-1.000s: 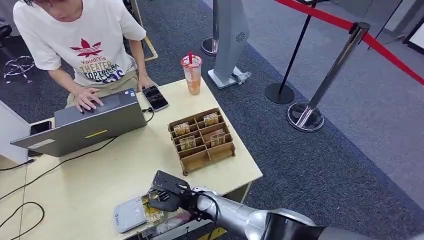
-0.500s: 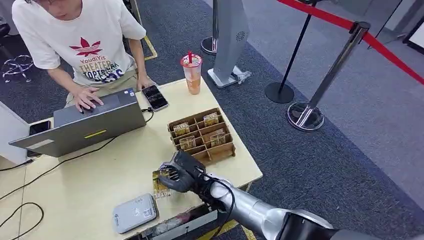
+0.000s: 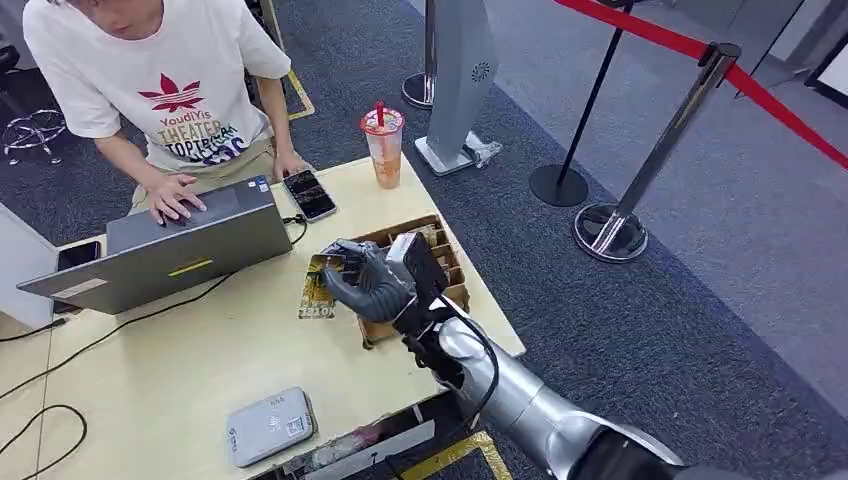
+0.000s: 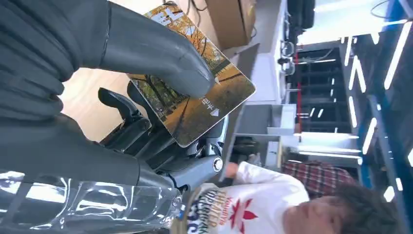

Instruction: Pass the card to the sensor for recognition and then transmit it.

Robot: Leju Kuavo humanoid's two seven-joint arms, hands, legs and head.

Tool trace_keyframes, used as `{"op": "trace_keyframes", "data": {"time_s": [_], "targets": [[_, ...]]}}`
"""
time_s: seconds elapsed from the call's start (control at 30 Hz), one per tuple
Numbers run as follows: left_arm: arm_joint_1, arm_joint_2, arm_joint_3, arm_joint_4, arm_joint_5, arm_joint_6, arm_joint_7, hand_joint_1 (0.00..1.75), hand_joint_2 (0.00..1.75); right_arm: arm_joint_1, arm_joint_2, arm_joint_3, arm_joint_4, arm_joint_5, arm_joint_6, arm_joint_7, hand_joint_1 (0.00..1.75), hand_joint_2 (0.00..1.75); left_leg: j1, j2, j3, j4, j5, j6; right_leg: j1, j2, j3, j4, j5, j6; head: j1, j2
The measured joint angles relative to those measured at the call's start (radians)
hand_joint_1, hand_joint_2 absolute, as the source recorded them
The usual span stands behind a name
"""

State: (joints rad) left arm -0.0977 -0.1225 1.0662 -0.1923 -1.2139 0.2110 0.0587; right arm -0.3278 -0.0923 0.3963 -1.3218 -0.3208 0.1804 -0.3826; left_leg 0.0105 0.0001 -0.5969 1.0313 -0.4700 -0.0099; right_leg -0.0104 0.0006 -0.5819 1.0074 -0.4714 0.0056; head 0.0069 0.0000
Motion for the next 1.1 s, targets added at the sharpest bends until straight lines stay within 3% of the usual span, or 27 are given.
{"op": "trace_keyframes", "data": {"time_s": [0.4,0.6,0.8,0.97,1.1], "targets": [[0.001,-0.004,0.0,0.0,0.01,0.002,0.0,0.0,1.75,-0.074,0.022,-0.042,-0.005,0.042,0.003,0.0,1.75,1.75,0.0,-0.001,0.0,0.0,0.0,0.0,0.0,0.0,0.0,0.0,0.0,0.0,0.0,0.0],[-0.001,-0.004,0.0,0.0,0.004,0.0,0.004,0.0,1.75,-0.185,0.042,-0.055,0.075,0.208,-0.156,0.003,1.75,1.75,0.0,0.0,-0.001,0.0,0.0,0.0,0.0,0.0,-0.001,0.0,0.0,0.0,0.0,0.0],[-0.012,-0.008,-0.004,0.0,-0.011,-0.002,0.023,0.0,1.75,-0.349,0.071,-0.055,0.224,0.329,-0.263,0.014,1.75,1.75,0.0,0.0,-0.001,0.0,0.001,-0.001,0.0,0.0,-0.001,0.001,0.001,0.0,0.0,0.0],[-0.018,-0.008,-0.02,0.0,-0.021,-0.003,0.031,0.0,1.75,-0.425,0.091,-0.045,0.303,0.551,-0.506,0.021,1.75,1.75,0.0,-0.001,-0.001,0.0,0.001,-0.001,0.0,0.0,-0.001,0.001,0.0,0.0,0.0,0.0],[-0.027,-0.008,-0.024,0.0,-0.025,-0.004,0.032,0.0,1.75,-0.438,0.098,-0.028,0.327,0.666,-0.618,0.024,1.75,1.75,0.0,-0.001,-0.001,0.0,0.001,0.0,0.0,0.0,-0.001,0.001,0.0,0.0,0.0,0.0]]}}
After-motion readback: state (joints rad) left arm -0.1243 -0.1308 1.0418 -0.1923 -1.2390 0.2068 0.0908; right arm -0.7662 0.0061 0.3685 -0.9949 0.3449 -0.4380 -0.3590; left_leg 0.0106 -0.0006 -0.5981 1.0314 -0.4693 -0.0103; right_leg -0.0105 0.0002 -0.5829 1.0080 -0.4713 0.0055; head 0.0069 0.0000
